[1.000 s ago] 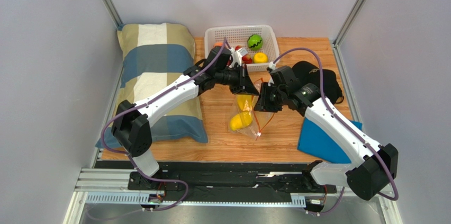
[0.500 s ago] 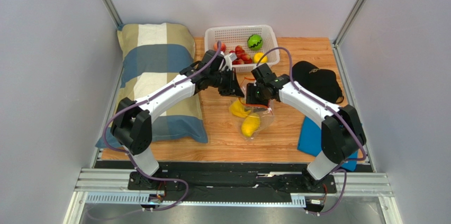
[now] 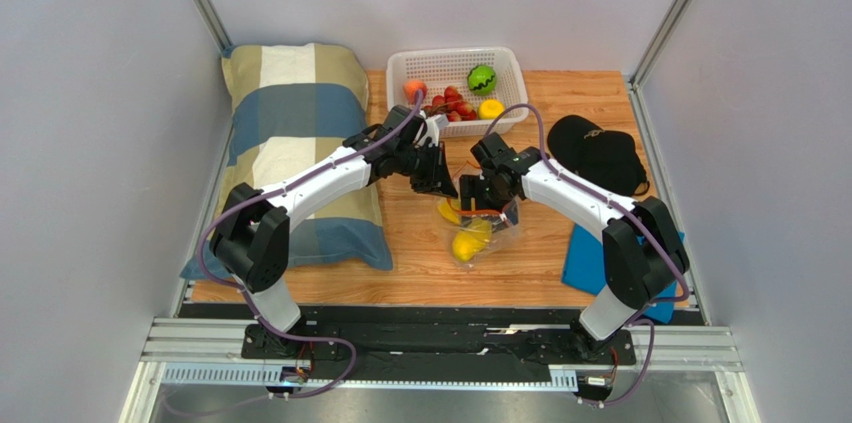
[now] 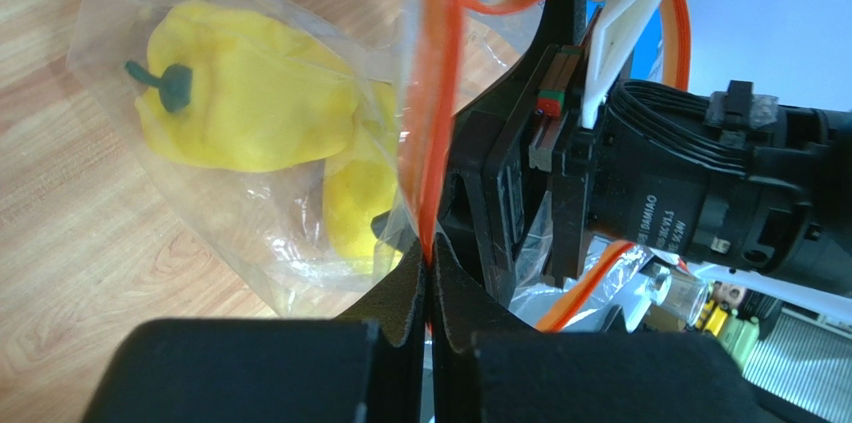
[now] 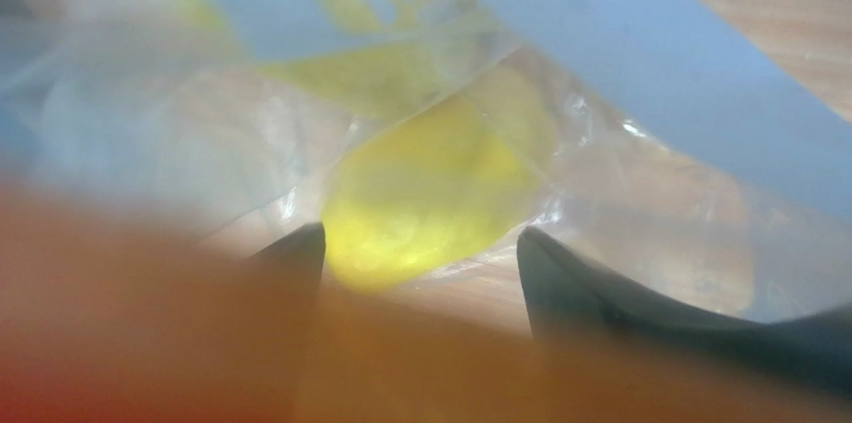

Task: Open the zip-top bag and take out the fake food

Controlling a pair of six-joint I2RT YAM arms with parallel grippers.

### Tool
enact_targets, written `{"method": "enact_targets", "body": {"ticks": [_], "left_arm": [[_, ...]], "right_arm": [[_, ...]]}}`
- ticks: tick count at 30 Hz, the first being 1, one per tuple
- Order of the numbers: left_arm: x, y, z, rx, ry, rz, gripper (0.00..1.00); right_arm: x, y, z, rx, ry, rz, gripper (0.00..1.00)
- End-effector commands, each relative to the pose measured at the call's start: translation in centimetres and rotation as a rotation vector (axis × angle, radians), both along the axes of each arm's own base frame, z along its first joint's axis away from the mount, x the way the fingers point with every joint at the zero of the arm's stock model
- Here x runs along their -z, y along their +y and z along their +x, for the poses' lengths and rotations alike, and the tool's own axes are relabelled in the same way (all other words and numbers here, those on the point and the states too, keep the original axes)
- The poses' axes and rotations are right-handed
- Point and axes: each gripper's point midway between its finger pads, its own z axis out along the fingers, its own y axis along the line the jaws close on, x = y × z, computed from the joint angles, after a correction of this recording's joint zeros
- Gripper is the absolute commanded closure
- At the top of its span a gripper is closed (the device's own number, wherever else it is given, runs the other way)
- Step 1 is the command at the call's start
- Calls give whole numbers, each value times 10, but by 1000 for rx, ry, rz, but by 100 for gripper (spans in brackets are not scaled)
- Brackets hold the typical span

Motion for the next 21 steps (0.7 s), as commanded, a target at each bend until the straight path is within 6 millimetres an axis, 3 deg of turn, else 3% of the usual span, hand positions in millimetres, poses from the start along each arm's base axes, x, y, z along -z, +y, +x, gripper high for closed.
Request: {"method": "enact_targets", "body": {"ticks": [1,6,11,14,17,19,21], "left_arm": [[-2,-2,-4,29,-20,-21,100],[11,0,-9,22,23,-13,100],[18,2,-13,16,41,-2,100],[17,4,-13,11,32,4,100],[15,6,-13,6,20,4,100],[11,4,-12,5,15,-6,100],[4,3,-11,4,9,-18,100]], "right_arm": [[8,-5,-7,28,-4,-13,24],[47,0,-4,67,4,-1,23],[45,7,12,58,-87,15,30],[15,1,11,9,-177,-13,47],[-30,-4,11,1,-284,29,74],[-67,-1,10,-27,-382,98,81],[-92,18,7,-111,-463,220,81]]}}
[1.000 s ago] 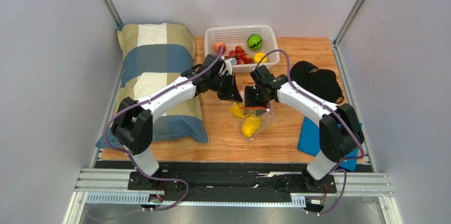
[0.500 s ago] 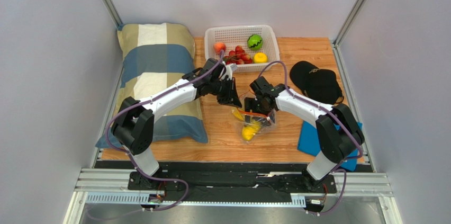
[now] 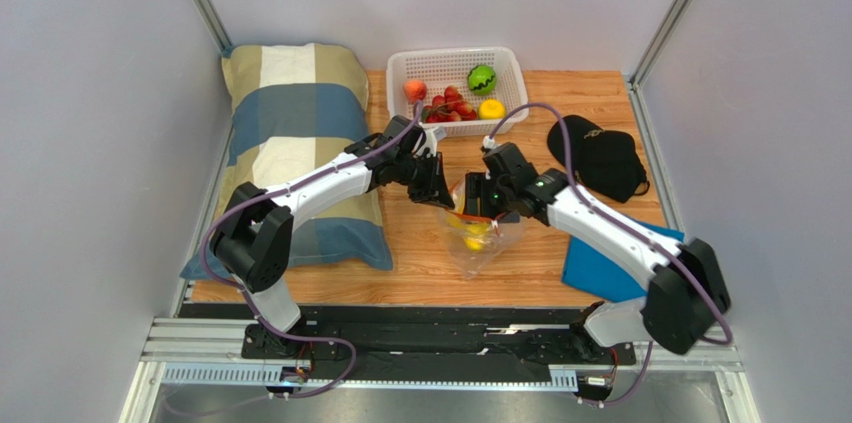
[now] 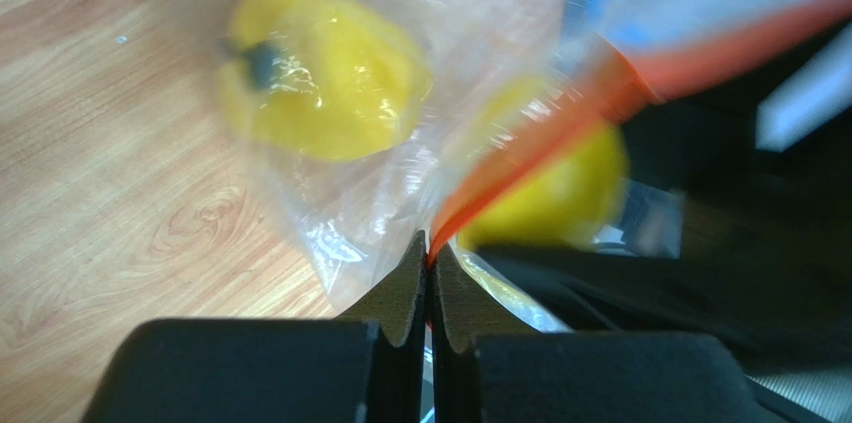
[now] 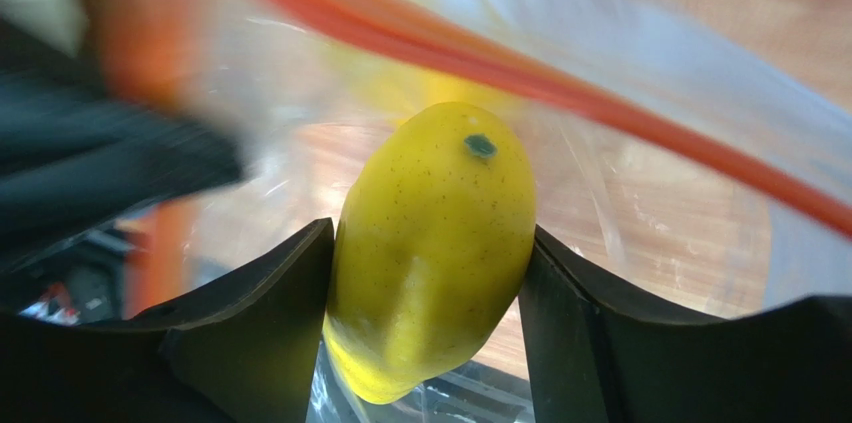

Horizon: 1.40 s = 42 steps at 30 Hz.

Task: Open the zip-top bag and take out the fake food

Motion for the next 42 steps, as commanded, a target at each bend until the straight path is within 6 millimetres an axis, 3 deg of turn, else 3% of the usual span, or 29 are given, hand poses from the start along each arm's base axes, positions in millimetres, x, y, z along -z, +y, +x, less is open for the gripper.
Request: {"method": "enact_targets", "body": {"ticks": [1,3,4,7,11,15,17,18,21,23,24,25,26,27,28,29,31,32,34,36,42], "left_arm": [[-25,-5,4,-5,-54,-50,100],[-39,-7,5,-8,-67,-66,100],[-43,-7,5,-10,-77,-73,100],[-59,-6,4,-9,-103,-89,100],[-65,-8,-4,5,-114,-87,100],[-62,-10,-10,7,-97,-83,100],[-66,-7,-8,3,-109,-78,100],[-69,-6,-5,-2,-125,-67,100],[-79,-1,0,13,-180,-26,100],[-82,1,2,25,-200,-12,100],[-81,2,5,19,-209,0,100],[-79,3,6,16,-215,8,100],[-77,4,6,24,-220,19,100],[-74,6,8,19,-227,33,100],[-72,7,7,26,-232,43,100],[-69,9,8,23,-228,54,100],[-68,10,10,20,-238,55,100],[-70,10,11,18,-243,51,100],[-72,9,12,18,-248,46,100],[-74,8,13,20,-249,39,100],[-63,13,3,26,-221,43,100]], "right_arm": [[-74,19,6,-148,-282,166,81],[-104,28,3,-204,-393,269,81],[-105,27,2,-218,-426,276,81],[-137,27,9,-217,-566,330,81],[-165,26,36,-146,-690,314,82],[-176,34,62,-172,-797,266,85],[-173,46,53,-295,-784,274,94],[-183,49,51,-352,-807,262,96],[-189,46,44,-333,-800,296,97],[-208,54,35,-361,-833,384,97],[-210,54,36,-337,-807,407,97],[-230,59,32,-279,-746,509,98],[-219,57,39,-230,-644,517,99],[-220,60,39,-193,-565,564,100],[-235,69,30,-169,-450,667,100],[-215,74,30,-142,-301,666,100],[-214,91,3,-240,-108,768,100],[-207,95,-5,-210,6,797,100],[-202,99,-18,-240,103,846,100],[-205,94,-13,-246,18,826,100],[-231,58,81,-68,-308,693,100]]}}
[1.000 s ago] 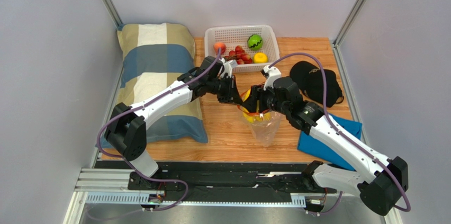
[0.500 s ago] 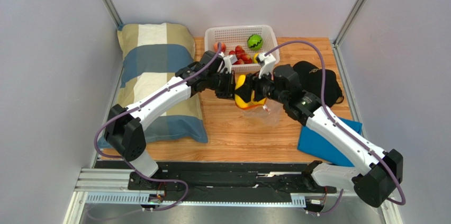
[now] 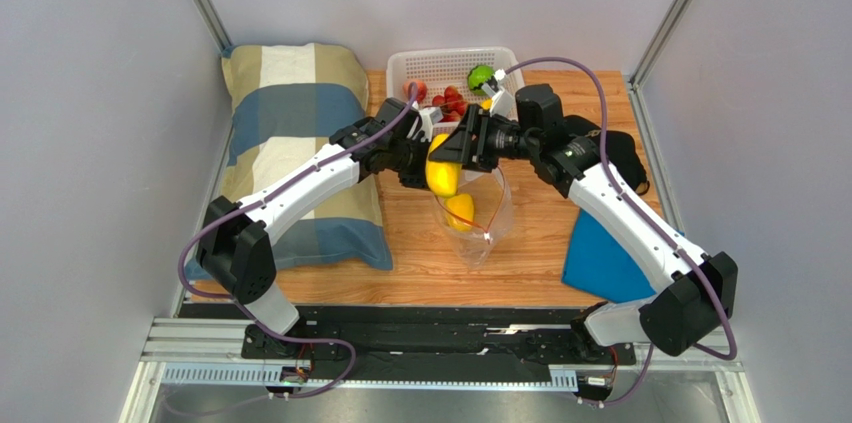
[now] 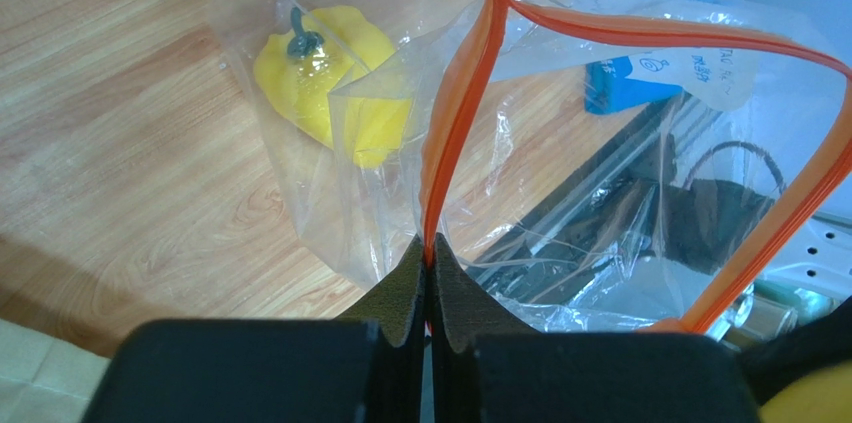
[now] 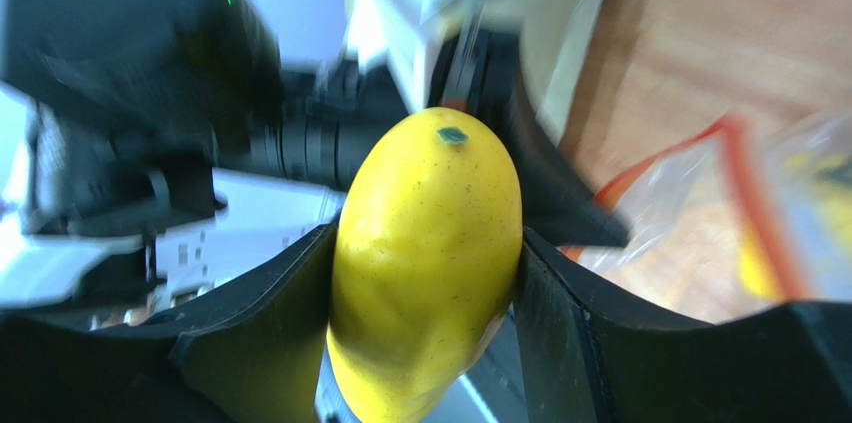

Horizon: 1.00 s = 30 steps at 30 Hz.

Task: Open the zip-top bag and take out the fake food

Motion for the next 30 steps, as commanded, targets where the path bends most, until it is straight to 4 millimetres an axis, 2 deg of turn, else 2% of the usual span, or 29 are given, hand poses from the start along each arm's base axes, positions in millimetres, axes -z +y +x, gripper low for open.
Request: {"method": "enact_targets", "body": {"ticks": [1,3,4,6,7,9,10,11,12,13,14,15,16,17,18,19,20,22,23,24,26,27,28,29,30], "left_arm": [[-11,-5,-11,40,-38,-51,100],[-8,-2,-14,39,-24,-47,100],[-5,-1,-17,37,-15,-51,100],[-5,0,-20,34,-9,-57,100],[-6,0,-22,35,-9,-66,100],[-8,-1,-23,38,-8,-75,100],[-9,-1,-23,38,-8,-79,100],[-10,-2,-24,43,-5,-84,100],[-13,-3,-24,48,-5,-91,100],[-15,-4,-23,51,-8,-96,100],[-17,-6,-23,54,-9,-101,100],[-19,-7,-22,58,-11,-107,100],[-22,-9,-21,64,-15,-112,100],[-23,-9,-21,64,-16,-116,100],[-24,-10,-21,71,-15,-119,100],[-26,-12,-21,75,-15,-120,100],[-26,-12,-20,76,-15,-121,100],[-26,-12,-20,79,-14,-119,100],[-26,-13,-20,81,-14,-120,100],[-26,-13,-20,82,-14,-121,100],[-27,-14,-18,79,-17,-120,100],[-29,-14,-16,76,-24,-122,100],[-31,-15,-15,75,-28,-124,100],[-31,-16,-14,73,-29,-124,100],[-31,-16,-12,70,-29,-123,100]], "right_arm": [[-23,-28,78,223,-167,-75,100],[-21,-46,111,317,-231,-150,100],[-6,-54,132,374,-228,-202,100],[7,-72,164,453,-246,-259,100],[24,-77,187,476,-237,-300,100],[40,-90,217,517,-243,-345,100],[37,-92,234,528,-271,-364,99],[71,-97,252,530,-228,-415,98],[85,-99,262,531,-218,-445,97],[77,-102,276,543,-247,-461,94],[109,-102,289,531,-208,-491,92],[112,-102,297,528,-213,-495,91],[120,-104,300,518,-192,-515,84],[109,-103,312,525,-220,-508,79],[125,-103,318,515,-196,-525,73],[129,-105,318,507,-182,-540,59],[120,-104,323,508,-210,-545,50],[123,-109,320,498,-189,-584,32],[120,-110,318,493,-186,-597,29],[108,-112,316,493,-204,-603,28],[88,-120,298,492,-189,-630,25],[85,-125,288,491,-175,-657,6],[66,-131,267,482,-165,-667,1],[62,-134,255,474,-145,-676,0],[72,-137,238,449,-102,-698,0]]}}
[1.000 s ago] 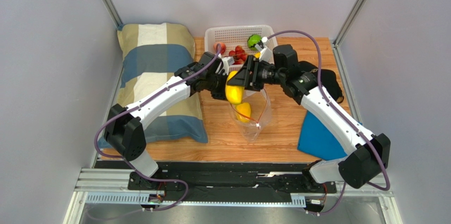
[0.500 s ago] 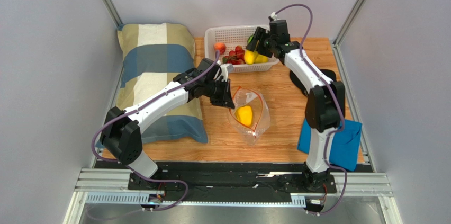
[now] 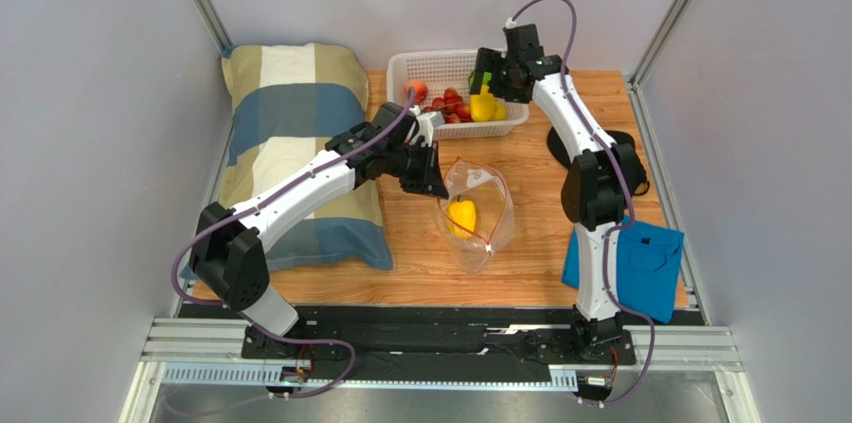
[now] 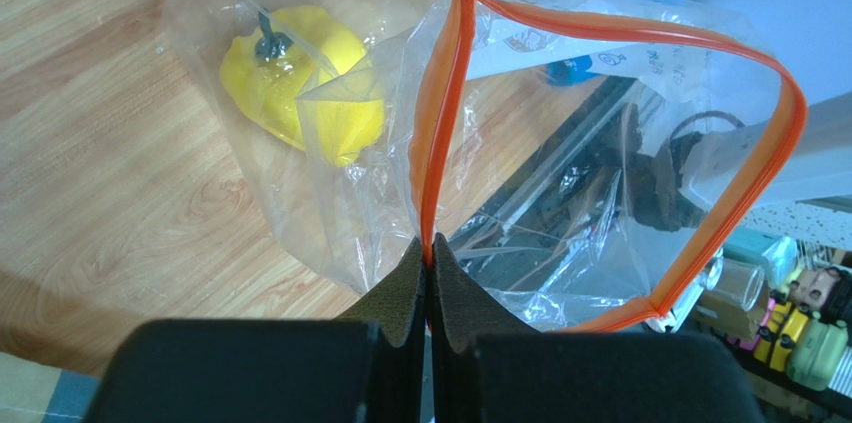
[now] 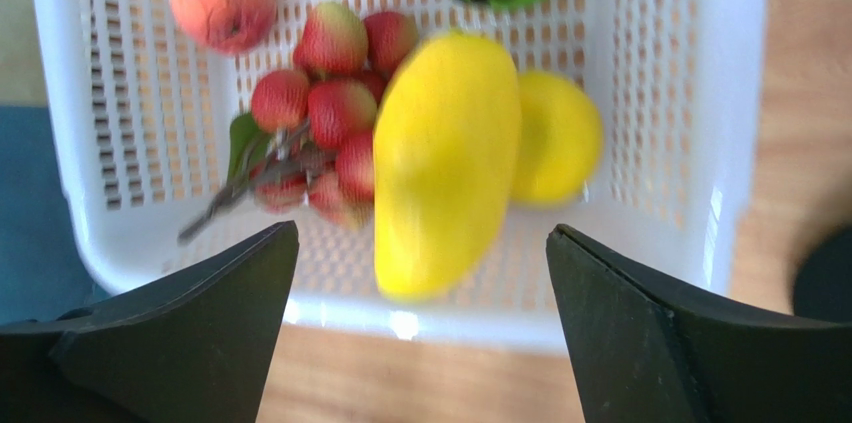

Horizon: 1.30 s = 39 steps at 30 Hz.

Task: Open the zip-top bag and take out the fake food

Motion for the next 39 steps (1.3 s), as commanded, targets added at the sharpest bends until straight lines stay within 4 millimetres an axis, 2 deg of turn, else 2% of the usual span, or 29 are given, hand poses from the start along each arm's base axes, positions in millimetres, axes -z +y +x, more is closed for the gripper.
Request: {"method": "enact_targets", "body": {"ticks": [1,3,4,5,6,7,8,9,10,11,12,13,14,15,16,17,20,22,24,27,29,31,33,34,37,38,39], "left_arm": [[-25,-11,9,8,-51,-54,100],[-24,-13,9,4,-51,-59,100],[-24,-13,10,2,-50,-58,100],[-23,-12,10,-4,-52,-54,100],[-24,-12,11,-6,-54,-56,100],[-23,-11,11,-10,-52,-52,100],[-24,-11,11,-14,-56,-53,100],[-23,-11,10,-14,-54,-52,100],[-22,-11,10,-15,-54,-49,100],[-20,-10,10,-16,-52,-47,100],[-18,-10,9,-19,-44,-44,100],[-17,-10,9,-20,-45,-42,100],[-16,-10,8,-20,-42,-41,100],[-17,-10,7,-24,-39,-44,100],[-16,-12,6,-22,-40,-45,100],[-17,-13,5,-22,-39,-45,100],[-16,-17,3,-17,-39,-41,100],[-13,-17,2,-18,-39,-32,100],[-8,-15,2,-30,-35,-18,100],[-4,-11,0,-48,-32,-1,100],[0,-7,-1,-56,-32,11,100],[2,-5,-1,-64,-33,21,100],[8,-2,-1,-75,-26,38,100],[11,-1,0,-82,-24,47,100],[17,-1,1,-86,-17,57,100],[20,-1,1,-84,-14,65,100],[21,-1,2,-83,-14,67,100]], "right_arm": [[-84,-21,-84,-32,1,-52,0],[-96,-20,-115,-62,5,-46,1],[-78,-15,-140,-100,61,-57,2],[-108,-14,-165,-126,1,-27,3],[-110,-9,-183,-157,3,-11,5],[-100,2,-208,-208,33,-7,7],[-124,5,-235,-247,-33,23,9],[-128,12,-251,-287,-45,41,11],[-120,26,-274,-339,-32,56,12],[-124,32,-287,-371,-45,75,13],[-136,36,-305,-405,-81,104,18],[-136,47,-318,-448,-84,116,23],[-127,51,-325,-458,-61,122,29],[-122,56,-331,-475,-47,132,44],[-118,64,-334,-494,-36,139,52],[-110,68,-336,-495,-5,140,55],[-88,77,-332,-487,53,100,57],[-63,79,-325,-455,106,52,65],[-41,74,-320,-412,153,-1,76],[-10,62,-313,-343,194,-80,83],[0,60,-313,-337,198,-92,84],[14,53,-308,-317,189,-135,83],[23,55,-304,-317,184,-142,78],[35,53,-306,-316,198,-153,75],[50,63,-302,-334,185,-125,60],[55,66,-303,-345,194,-118,47],[56,73,-298,-352,168,-103,43]]}}
